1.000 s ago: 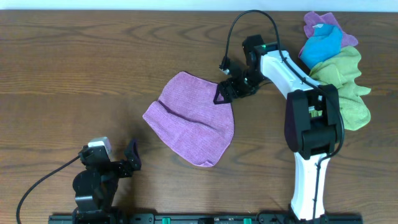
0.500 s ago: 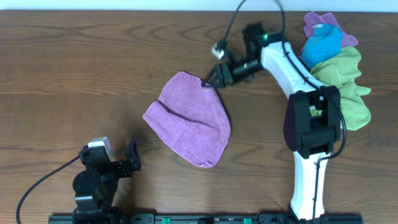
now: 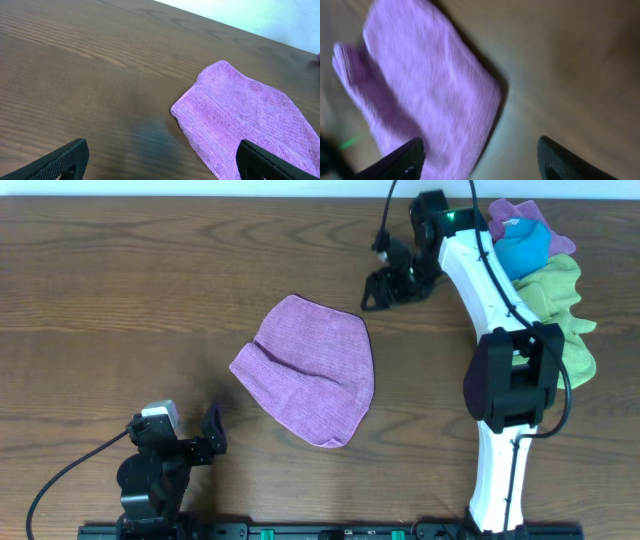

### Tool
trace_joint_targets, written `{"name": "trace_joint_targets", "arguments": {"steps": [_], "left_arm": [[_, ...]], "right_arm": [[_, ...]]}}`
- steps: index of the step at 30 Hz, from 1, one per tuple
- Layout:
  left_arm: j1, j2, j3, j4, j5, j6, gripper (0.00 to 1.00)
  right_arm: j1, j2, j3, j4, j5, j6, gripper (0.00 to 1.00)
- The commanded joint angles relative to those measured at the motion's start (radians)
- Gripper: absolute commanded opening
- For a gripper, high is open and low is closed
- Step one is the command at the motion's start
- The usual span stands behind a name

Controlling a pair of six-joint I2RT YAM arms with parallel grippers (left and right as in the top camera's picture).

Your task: Fold the cloth

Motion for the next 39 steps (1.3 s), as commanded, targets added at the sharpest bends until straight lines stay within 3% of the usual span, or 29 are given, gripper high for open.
{"name": "trace_joint_targets", "arguments": {"steps": [1, 5, 6, 8, 14, 20, 27, 34, 39], "left_arm": [[-0.003, -0.006, -0.019, -0.003, -0.003, -0.004, 0.95], [-0.003, -0.006, -0.019, -0.003, -0.003, -0.004, 0.95], [-0.003, -0.006, -0.019, -0.003, -0.003, -0.004, 0.95], [-0.003, -0.006, -0.019, -0.003, -0.003, -0.004, 0.95], [-0.003, -0.006, -0.019, -0.003, -0.003, -0.004, 0.95], [-0.003, -0.006, -0.019, -0.003, -0.003, -0.004, 0.95], [-0.003, -0.006, -0.019, -0.003, -0.003, -0.004, 0.95], [-0.003, -0.006, -0.019, -0.003, -0.003, -0.004, 0.95], [-0.003, -0.006, -0.019, -0.003, -0.003, -0.004, 0.95]], "right_arm": [[-0.004, 0.002, -0.040, -0.072, -0.126, -0.013, 0.74], [0.000, -0.005, -0.045, -0.208, -0.143, -0.035, 0.88], [0.000, -0.018, -0.049, -0.221, -0.157, -0.045, 0.89], [-0.001, -0.078, -0.075, -0.197, -0.146, -0.039, 0.99], [-0.016, -0.374, -0.193, -0.072, 0.066, 0.026, 0.99], [-0.016, -0.608, -0.704, 0.251, -0.012, 0.164, 0.99], [0.013, -0.630, -1.019, 0.510, -0.305, 0.210, 0.99], [0.042, -0.629, -1.209, 0.747, -0.399, 0.319, 0.99], [0.058, -0.629, -1.307, 0.824, -0.466, 0.393, 0.99]]}}
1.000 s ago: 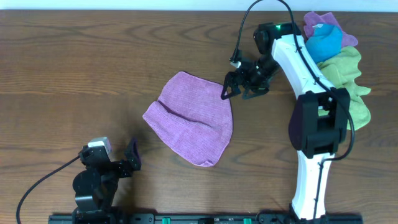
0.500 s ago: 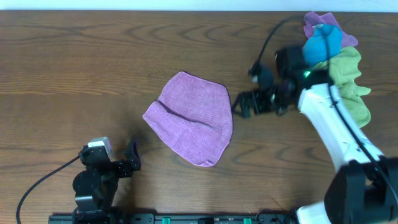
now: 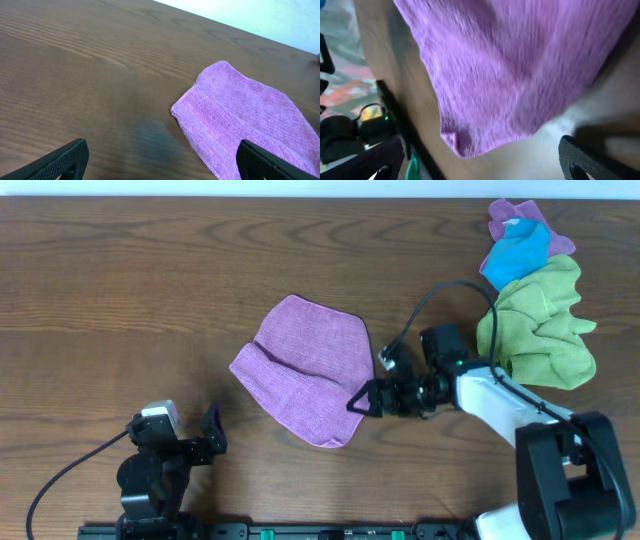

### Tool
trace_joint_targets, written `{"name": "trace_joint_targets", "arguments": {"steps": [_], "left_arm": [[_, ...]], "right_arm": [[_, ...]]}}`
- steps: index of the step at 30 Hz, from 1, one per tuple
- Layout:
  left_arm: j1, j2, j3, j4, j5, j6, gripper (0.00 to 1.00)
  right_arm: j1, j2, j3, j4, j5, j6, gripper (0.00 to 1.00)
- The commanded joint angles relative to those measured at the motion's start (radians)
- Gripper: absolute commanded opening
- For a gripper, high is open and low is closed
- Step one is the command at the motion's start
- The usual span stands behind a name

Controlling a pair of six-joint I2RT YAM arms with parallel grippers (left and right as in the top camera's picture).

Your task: Fold the cloth

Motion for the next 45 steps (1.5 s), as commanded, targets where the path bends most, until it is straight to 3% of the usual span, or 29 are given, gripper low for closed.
{"name": "trace_joint_targets", "arguments": {"steps": [1, 9, 18, 31, 40, 45], "left_arm": [[-0.003, -0.006, -0.018, -0.003, -0.003, -0.004, 0.95], [-0.003, -0.006, -0.018, -0.003, -0.003, -0.004, 0.95], [-0.003, -0.006, -0.018, -0.003, -0.003, -0.004, 0.95], [-0.003, -0.006, -0.018, -0.003, -0.003, -0.004, 0.95], [-0.003, -0.006, -0.018, -0.003, -0.003, -0.004, 0.95], [-0.003, -0.006, -0.018, -0.003, -0.003, -0.004, 0.95]], "right_arm": [[0.020, -0.012, -0.025, 0.016, -0.090, 0.060, 0.99], [0.110, -0.011, -0.026, 0.082, -0.056, 0.135, 0.99], [0.106, 0.058, -0.025, 0.209, 0.026, 0.200, 0.99], [-0.064, 0.113, -0.021, 0.493, 0.188, 0.313, 0.99], [-0.094, 0.113, 0.029, 0.765, 0.062, 0.386, 0.99], [-0.127, 0.113, 0.066, 0.578, 0.068, 0.391, 0.96]]}}
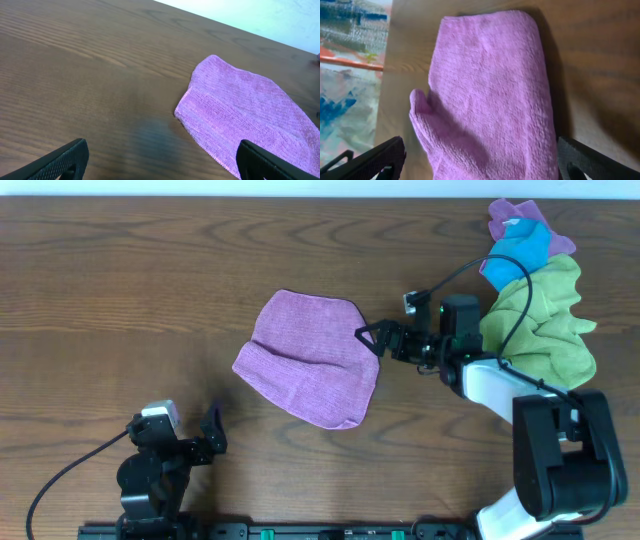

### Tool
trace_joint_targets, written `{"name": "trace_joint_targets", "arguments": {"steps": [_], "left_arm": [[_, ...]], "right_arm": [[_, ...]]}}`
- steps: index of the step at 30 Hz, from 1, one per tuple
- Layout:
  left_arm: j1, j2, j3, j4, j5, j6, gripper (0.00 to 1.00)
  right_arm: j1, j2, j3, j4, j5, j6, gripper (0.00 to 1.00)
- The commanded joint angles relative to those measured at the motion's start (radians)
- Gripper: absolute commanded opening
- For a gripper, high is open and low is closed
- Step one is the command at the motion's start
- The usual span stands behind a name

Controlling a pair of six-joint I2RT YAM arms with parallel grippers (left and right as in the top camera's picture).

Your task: Fold the cloth

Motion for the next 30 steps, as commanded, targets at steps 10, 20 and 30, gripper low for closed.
{"name": "trace_joint_targets", "arguments": {"steps": [10, 20, 30], "left_arm": [[-0.003, -0.006, -0.018, -0.004, -0.003, -0.004, 0.95], [-0.003, -0.006, -0.018, -0.004, -0.003, -0.004, 0.95], [-0.003, -0.006, -0.018, -0.004, -0.003, -0.004, 0.95]], "right_arm": [[-0.020, 0.008, 0.010, -0.348, -0.057, -0.068, 0.99], [0.045, 0.127, 0.010, -0.167, -0.127, 0.023, 0.99], [0.007, 0.279, 0.013, 0.383, -0.075, 0.236, 0.99]]}}
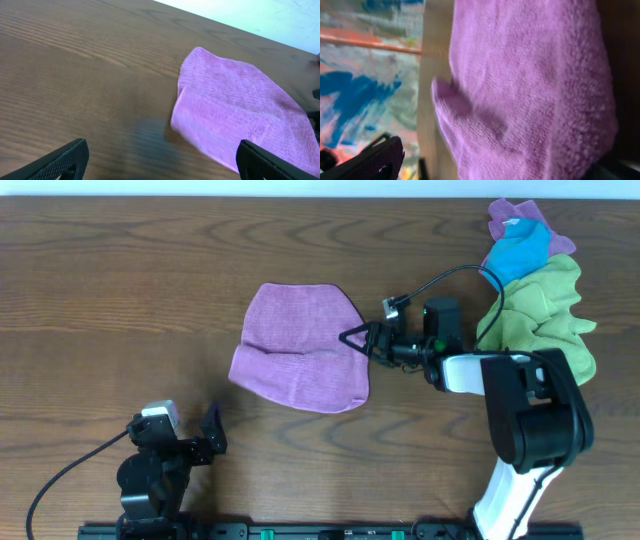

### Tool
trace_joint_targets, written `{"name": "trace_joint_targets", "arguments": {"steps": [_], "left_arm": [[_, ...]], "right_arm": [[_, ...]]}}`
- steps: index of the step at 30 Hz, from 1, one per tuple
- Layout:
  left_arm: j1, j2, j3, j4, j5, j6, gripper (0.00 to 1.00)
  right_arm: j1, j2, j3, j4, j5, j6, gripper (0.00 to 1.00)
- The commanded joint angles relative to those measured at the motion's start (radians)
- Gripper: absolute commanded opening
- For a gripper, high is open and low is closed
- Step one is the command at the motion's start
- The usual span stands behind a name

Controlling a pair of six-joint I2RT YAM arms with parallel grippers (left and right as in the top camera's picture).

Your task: Fold the cloth

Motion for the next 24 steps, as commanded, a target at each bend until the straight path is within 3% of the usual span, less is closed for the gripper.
{"name": "trace_joint_targets", "arguments": {"steps": [1, 5, 11, 14, 18, 24], "left_arm": [[-0.003, -0.006, -0.018, -0.003, -0.003, -0.004, 0.95], [-0.003, -0.006, -0.018, -0.003, -0.003, -0.004, 0.95], [-0.003, -0.006, -0.018, -0.003, -0.003, -0.004, 0.95], [-0.003, -0.006, -0.018, -0.003, -0.003, -0.004, 0.95], [-0.003, -0.006, -0.018, -0.003, -0.003, -0.004, 0.95], [-0.003, -0.006, -0.018, -0.003, -0.003, -0.004, 0.95]], "right_arm": [[-0.035, 0.037, -0.008, 0.072, 0.130, 0.062, 0.99], [-0.077, 0.037, 0.073, 0.114, 0.069, 0.081, 0.99], [-0.068, 0.037, 0.258, 0.222, -0.190, 0.084, 0.98], [-0.070, 0.037, 0.318, 0.204, -0.251, 0.085, 0.89], [-0.112, 0.037, 0.325, -0.011, -0.211, 0.072, 0.87], [-0.155, 0.037, 0.325, -0.428, -0.126, -0.117, 0.90]]}}
